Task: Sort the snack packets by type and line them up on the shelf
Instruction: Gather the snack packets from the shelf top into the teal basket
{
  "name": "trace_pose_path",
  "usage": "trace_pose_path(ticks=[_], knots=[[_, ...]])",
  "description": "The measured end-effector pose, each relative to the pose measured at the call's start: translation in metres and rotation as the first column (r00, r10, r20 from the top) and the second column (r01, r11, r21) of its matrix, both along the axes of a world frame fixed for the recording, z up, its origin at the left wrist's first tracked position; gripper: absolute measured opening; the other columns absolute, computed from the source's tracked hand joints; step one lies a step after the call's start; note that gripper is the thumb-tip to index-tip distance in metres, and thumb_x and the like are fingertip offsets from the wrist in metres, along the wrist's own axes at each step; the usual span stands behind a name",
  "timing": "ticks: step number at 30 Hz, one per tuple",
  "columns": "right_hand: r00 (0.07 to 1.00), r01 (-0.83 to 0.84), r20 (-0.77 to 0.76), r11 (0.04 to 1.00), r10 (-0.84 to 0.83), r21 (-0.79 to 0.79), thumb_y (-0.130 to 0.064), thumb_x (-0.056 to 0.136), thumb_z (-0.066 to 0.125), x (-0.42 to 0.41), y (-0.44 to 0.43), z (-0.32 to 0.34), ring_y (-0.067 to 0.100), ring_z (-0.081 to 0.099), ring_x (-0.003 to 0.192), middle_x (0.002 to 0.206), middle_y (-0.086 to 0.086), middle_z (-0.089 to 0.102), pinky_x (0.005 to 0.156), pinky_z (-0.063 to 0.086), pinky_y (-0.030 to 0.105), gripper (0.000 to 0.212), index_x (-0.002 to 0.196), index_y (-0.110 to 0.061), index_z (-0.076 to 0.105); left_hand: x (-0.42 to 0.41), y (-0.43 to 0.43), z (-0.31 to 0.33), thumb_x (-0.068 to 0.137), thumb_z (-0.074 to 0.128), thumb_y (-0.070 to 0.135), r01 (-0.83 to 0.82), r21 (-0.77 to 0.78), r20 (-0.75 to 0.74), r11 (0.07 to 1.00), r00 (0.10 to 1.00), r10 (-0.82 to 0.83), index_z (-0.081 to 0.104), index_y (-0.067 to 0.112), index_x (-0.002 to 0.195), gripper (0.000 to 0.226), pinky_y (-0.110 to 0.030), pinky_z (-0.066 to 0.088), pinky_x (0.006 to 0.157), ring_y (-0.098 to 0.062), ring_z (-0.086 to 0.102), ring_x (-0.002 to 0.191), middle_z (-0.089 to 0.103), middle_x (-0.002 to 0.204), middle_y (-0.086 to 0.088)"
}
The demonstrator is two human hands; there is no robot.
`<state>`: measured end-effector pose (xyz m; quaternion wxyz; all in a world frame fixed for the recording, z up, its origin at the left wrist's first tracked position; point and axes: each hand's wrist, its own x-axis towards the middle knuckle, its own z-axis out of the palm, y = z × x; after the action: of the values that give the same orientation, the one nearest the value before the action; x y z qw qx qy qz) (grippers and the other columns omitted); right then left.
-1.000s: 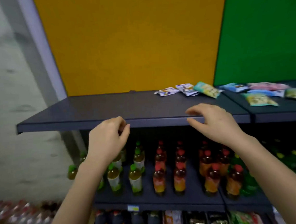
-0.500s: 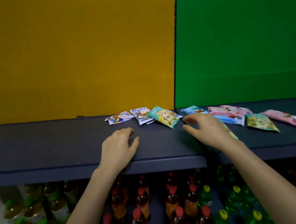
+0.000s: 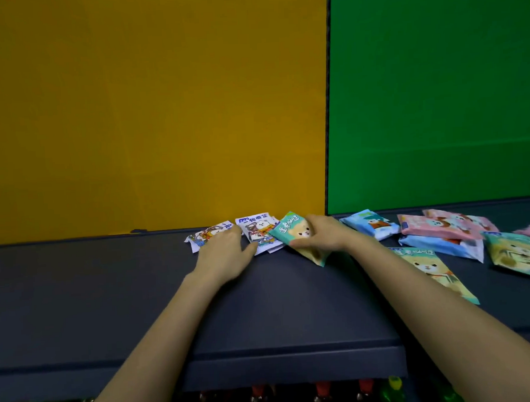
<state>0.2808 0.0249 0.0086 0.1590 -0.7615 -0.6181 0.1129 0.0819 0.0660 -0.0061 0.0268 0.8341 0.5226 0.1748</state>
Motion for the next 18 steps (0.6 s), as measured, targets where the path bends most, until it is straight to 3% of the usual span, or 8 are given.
trace_pose_path(ticks=[3,9,13,15,16,18], knots=[[0.995,0.032,-0.09,0.999,-0.033,-0.008,-0.052,0.071,0.073,0.001,0.007,0.001,0.021,0.061,0.091,0.103,0.007,0.065,0.07,0.044,0.03,0.049,0.097,-0.014,0.056,0.01,0.018,-0.004,0.094,0.042,0.048,-0.002,-0.1,0.039,0.995,0.999,0.006,0.046,0.007,0.125,0.052,-0.038,0.044,0.089,-0.032,0.053,0.115,0.058,0.125,-0.015],[0.978,0.063,-0.201,0.998,-0.057,0.023,-0.052,0.077,0.066,0.023,0.003,0.007,0.032,0.066,0.096,0.104,0.019,0.069,0.074,0.05,0.037,0.062,0.109,0.001,0.061,0.037,0.039,0.005,0.089,0.043,0.058,-0.015,-0.323,0.204,0.946,0.975,0.085,0.031,0.0,0.133,0.074,-0.039,0.04,0.092,-0.035,0.048,0.121,0.051,0.132,-0.02],[0.931,0.104,-0.359,0.99,-0.062,0.098,-0.057,0.066,0.071,0.039,-0.013,0.005,0.028,0.065,0.093,0.102,0.01,0.069,0.088,0.053,0.045,0.062,0.105,-0.01,0.059,0.058,0.048,0.009,0.079,0.057,0.063,-0.029,-0.418,0.358,0.908,0.913,0.194,0.016,-0.002,0.141,0.099,-0.04,0.037,0.1,-0.033,0.04,0.131,0.037,0.145,-0.017],[0.906,0.146,-0.415,0.981,-0.083,0.124,-0.062,0.058,0.072,0.046,-0.02,0.002,0.027,0.065,0.094,0.102,0.008,0.068,0.09,0.052,0.049,0.067,0.103,-0.014,0.057,0.065,0.06,0.003,0.071,0.072,0.055,-0.002,-0.474,0.438,0.881,0.867,0.238,0.019,-0.003,0.137,0.103,-0.04,0.039,0.1,-0.032,0.043,0.128,0.04,0.141,-0.015],[0.889,0.169,-0.449,0.976,-0.091,0.137,-0.057,0.063,0.074,0.047,-0.025,0.001,0.028,0.065,0.095,0.103,0.008,0.068,0.09,0.051,0.049,0.059,0.101,-0.016,0.055,0.067,0.067,0.0,0.065,0.079,0.05,0.027,-0.518,0.486,0.855,0.832,0.267,0.025,-0.004,0.135,0.103,-0.04,0.042,0.099,-0.031,0.047,0.124,0.046,0.136,-0.015],[0.851,0.211,-0.516,0.965,-0.103,0.156,-0.045,0.072,0.075,0.049,-0.032,-0.001,0.027,0.065,0.097,0.105,0.007,0.068,0.09,0.051,0.049,0.042,0.096,-0.02,0.051,0.069,0.08,-0.007,0.047,0.089,0.046,0.091,-0.538,0.564,0.838,0.777,0.278,0.051,-0.001,0.108,0.086,-0.038,0.049,0.082,-0.027,0.06,0.099,0.062,0.112,-0.014]])
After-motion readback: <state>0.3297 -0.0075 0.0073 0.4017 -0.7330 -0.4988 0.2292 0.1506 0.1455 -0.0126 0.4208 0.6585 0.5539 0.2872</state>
